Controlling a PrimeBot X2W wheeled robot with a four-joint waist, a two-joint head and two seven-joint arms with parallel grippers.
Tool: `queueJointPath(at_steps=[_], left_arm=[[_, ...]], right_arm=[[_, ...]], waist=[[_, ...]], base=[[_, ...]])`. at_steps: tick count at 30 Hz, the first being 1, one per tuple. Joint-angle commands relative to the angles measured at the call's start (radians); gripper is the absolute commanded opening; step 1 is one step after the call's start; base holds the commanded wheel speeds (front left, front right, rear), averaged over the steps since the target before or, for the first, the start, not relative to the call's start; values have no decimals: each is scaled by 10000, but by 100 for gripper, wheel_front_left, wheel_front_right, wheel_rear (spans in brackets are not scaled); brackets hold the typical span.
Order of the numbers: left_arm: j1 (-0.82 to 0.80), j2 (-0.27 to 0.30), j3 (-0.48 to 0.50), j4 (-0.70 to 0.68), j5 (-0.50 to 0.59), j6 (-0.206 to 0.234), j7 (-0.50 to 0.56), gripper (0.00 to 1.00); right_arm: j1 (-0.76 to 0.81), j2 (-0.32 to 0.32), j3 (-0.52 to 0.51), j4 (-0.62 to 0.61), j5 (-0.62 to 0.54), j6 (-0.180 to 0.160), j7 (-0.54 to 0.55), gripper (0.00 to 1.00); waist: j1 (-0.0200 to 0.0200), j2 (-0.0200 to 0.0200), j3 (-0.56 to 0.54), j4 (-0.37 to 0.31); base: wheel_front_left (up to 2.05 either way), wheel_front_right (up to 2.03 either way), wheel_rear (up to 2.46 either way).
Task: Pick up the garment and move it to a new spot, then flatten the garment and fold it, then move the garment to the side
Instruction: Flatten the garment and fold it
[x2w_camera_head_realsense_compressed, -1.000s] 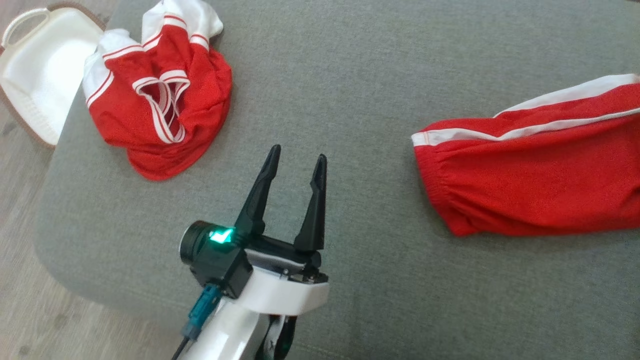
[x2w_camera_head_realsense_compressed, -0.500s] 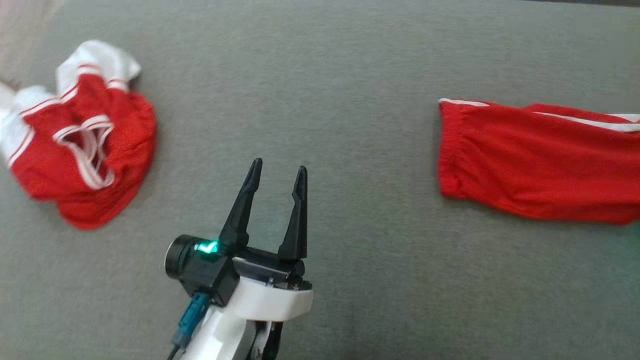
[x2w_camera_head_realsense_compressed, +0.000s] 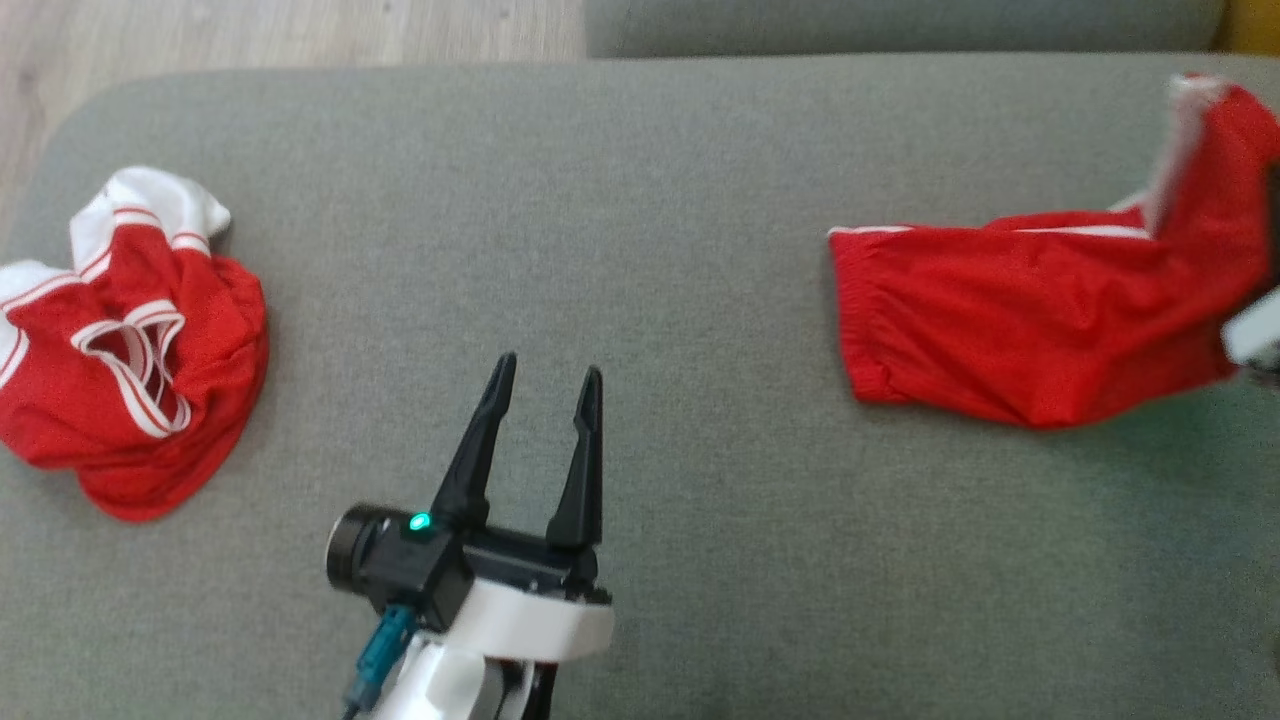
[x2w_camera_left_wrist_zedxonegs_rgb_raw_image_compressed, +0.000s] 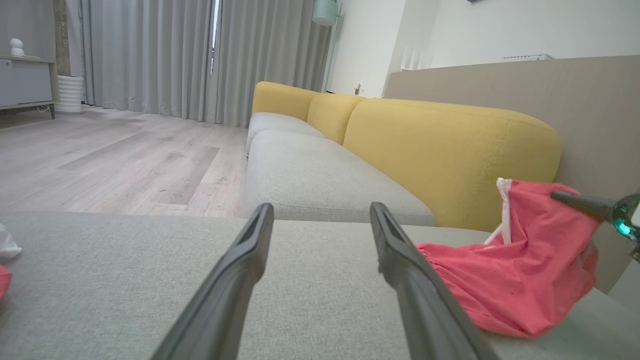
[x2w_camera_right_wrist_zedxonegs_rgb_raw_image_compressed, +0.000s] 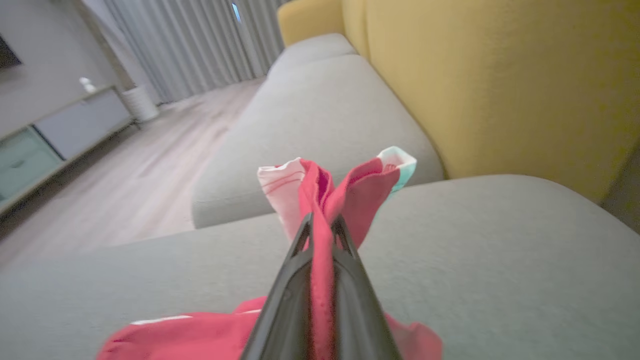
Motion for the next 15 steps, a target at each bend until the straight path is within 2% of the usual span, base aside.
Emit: queueJointPath(at_steps=[1,7,13,14,15], left_arm=[[-53,9,315,-270,104,-43,-51,100],[116,9,251,-248,69,-74,-51,100],[161,9,168,-251,20,-96,-51,100],[157,9,146,-241,2,-99,-51,100],[156,9,123,-228,-14,-96,-51,100]], right_arm=[[-157,35,107,-585,96,65,63,0],[104,1708,329,-1933,-229,65,470,0],[604,3515,944,-2054,-1026,65,726,0],[714,3696,1087,-1980,-1108,65,758,43],[824,3836,1279,-1960,-1107,65,766,100]], waist=[[1,0,-207,-34],[1,0,-484,163],[1,0,-517,505],[1,0,-527,567],[1,0,-542,632]], base=[[0,0,0],[0,0,0],[0,0,0],[0,0,0],[0,0,0]])
